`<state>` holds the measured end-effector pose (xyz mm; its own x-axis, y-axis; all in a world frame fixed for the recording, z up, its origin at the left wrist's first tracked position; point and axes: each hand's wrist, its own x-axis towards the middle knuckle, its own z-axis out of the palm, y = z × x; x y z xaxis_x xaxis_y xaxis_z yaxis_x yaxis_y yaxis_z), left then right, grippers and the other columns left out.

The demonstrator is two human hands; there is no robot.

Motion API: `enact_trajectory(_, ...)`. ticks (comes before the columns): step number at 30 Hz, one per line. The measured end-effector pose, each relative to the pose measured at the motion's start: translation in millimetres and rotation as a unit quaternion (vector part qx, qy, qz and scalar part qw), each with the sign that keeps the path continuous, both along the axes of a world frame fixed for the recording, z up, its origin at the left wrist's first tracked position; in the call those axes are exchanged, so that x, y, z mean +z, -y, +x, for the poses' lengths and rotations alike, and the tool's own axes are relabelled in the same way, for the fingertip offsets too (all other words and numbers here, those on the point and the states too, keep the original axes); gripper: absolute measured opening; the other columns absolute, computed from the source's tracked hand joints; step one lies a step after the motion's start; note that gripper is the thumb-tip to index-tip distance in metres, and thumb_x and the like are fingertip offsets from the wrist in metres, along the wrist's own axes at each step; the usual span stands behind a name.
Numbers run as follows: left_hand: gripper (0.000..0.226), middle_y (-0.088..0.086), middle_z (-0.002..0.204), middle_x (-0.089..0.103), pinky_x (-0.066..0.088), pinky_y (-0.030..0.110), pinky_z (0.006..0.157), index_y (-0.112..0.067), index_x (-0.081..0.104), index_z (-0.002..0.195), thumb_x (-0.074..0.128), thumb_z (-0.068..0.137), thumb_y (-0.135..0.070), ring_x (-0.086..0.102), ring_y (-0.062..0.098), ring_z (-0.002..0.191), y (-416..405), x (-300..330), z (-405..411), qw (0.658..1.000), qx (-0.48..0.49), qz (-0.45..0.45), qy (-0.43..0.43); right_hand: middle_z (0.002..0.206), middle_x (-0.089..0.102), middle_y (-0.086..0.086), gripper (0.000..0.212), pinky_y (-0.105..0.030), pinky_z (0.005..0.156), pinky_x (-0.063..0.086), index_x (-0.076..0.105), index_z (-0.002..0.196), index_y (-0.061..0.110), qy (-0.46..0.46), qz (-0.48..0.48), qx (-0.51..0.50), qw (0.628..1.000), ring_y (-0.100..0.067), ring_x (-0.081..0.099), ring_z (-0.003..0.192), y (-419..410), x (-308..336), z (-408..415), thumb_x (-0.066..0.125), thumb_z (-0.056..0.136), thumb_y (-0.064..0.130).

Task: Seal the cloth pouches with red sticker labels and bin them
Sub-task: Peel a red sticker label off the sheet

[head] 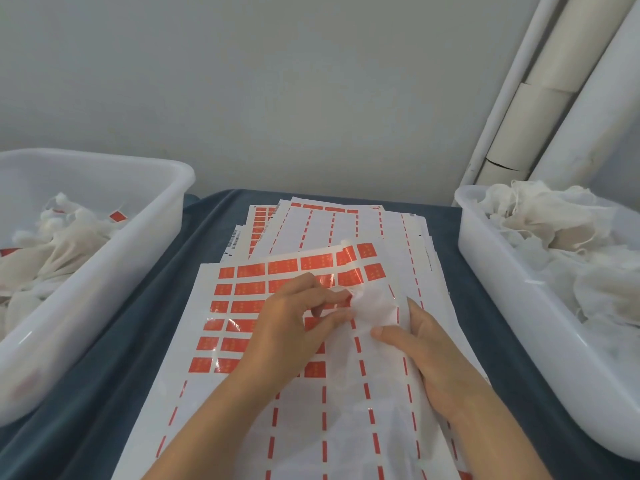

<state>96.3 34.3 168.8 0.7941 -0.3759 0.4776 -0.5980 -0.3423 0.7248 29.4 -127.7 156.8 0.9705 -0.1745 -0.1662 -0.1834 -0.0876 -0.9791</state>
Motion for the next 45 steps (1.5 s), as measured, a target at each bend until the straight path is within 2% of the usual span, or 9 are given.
enact_trajectory(5,0.032,-0.033,0.075,0.044,0.04,-0.002,0.072,-0.018,0.074,0.094,0.057,0.072,-0.034,0.052,0.002,0.065,-2.6,-0.3,1.0,0.997,0.006,0.035,0.069,0.103,0.068,0.015,0.039,-0.043,0.084,0.056,0.047,0.115,0.048,-0.01,0.001,-0.008,1.0,-0.014,0.068,0.092,-4.7,1.3,1.2,0.063,0.081,0.041)
enact_trajectory(14,0.023,-0.025,0.068,0.059,0.044,0.003,0.064,-0.049,0.063,0.076,0.069,0.071,-0.028,0.055,-0.007,0.076,-7.5,5.2,5.6,0.994,-0.025,-0.039,-0.096,0.109,0.066,0.011,0.042,-0.046,0.088,0.053,0.045,0.118,0.046,-0.014,0.007,0.0,1.0,-0.017,0.066,0.097,-6.7,6.8,0.6,0.063,0.081,0.036)
enact_trajectory(20,0.017,-0.026,0.074,0.052,0.042,0.001,0.066,-0.038,0.064,0.084,0.07,0.075,-0.025,0.05,-0.007,0.083,-4.3,0.1,2.5,0.999,0.034,0.01,0.017,0.107,0.068,0.01,0.053,-0.048,0.086,0.054,0.045,0.118,0.046,-0.017,0.047,-0.003,0.999,-0.019,0.068,0.096,-5.5,7.9,0.6,0.067,0.069,0.043)
enact_trajectory(25,0.025,-0.022,0.078,0.056,0.043,0.007,0.056,-0.044,0.054,0.07,0.068,0.078,-0.025,0.056,0.005,0.073,-5.9,5.8,5.6,0.989,0.126,-0.062,-0.043,0.108,0.067,0.009,0.058,-0.05,0.084,0.054,0.043,0.119,0.046,-0.021,0.062,-0.051,0.997,-0.022,0.067,0.096,-0.8,4.9,3.0,0.073,0.07,0.041)
enact_trajectory(29,0.004,-0.021,0.079,0.059,0.042,0.009,0.059,-0.042,0.056,0.072,0.059,0.07,-0.041,0.058,0.009,0.074,-16.3,26.2,2.5,0.962,0.186,-0.196,-0.051,0.128,0.041,0.023,0.066,-0.044,0.102,0.042,0.024,0.119,0.055,-0.002,-0.076,-0.137,0.988,-0.008,0.046,0.116,-4.4,5.8,7.9,0.071,0.075,0.039)
enact_trajectory(33,0.012,-0.028,0.078,0.05,0.041,-0.001,0.064,-0.042,0.059,0.083,0.054,0.072,-0.04,0.052,-0.003,0.081,-17.5,29.2,-8.5,0.986,0.102,-0.069,0.108,0.129,0.025,0.036,0.053,-0.026,0.106,0.028,0.032,0.115,0.053,0.139,-0.311,-0.216,0.915,0.005,0.032,0.119,-14.3,5.0,8.8,0.063,0.073,0.057)
enact_trajectory(35,0.019,-0.021,0.076,0.053,0.042,0.003,0.065,-0.028,0.07,0.084,0.055,0.075,-0.036,0.049,-0.001,0.076,-15.4,17.4,-14.2,0.985,0.059,0.004,0.161,0.101,0.054,0.033,0.028,-0.013,0.086,0.047,0.06,0.089,0.045,0.154,-0.22,-0.168,0.948,0.009,0.052,0.091,-14.9,7.4,5.2,0.055,0.074,0.068)
enact_trajectory(38,0.018,-0.009,0.068,0.059,0.042,0.011,0.061,-0.018,0.074,0.079,0.061,0.073,-0.03,0.045,0.001,0.07,-13.5,-4.0,-18.9,0.976,0.019,0.059,0.209,0.061,0.064,0.006,0.042,-0.01,0.055,0.045,0.071,0.064,0.027,0.022,-0.056,0.014,0.998,-0.004,0.055,0.049,-21.0,15.5,-0.6,0.047,0.072,0.061)
enact_trajectory(45,0.017,-0.007,0.066,0.061,0.042,0.011,0.067,-0.02,0.074,0.075,0.061,0.071,-0.03,0.045,0.005,0.072,-14.0,-16.0,-19.1,0.964,0.011,0.089,0.251,0.064,0.066,0.005,0.009,-0.016,0.048,0.044,0.071,0.078,0.019,0.006,0.057,-0.014,0.998,-0.006,0.055,0.048,-18.5,14.1,1.9,0.068,0.077,0.028)
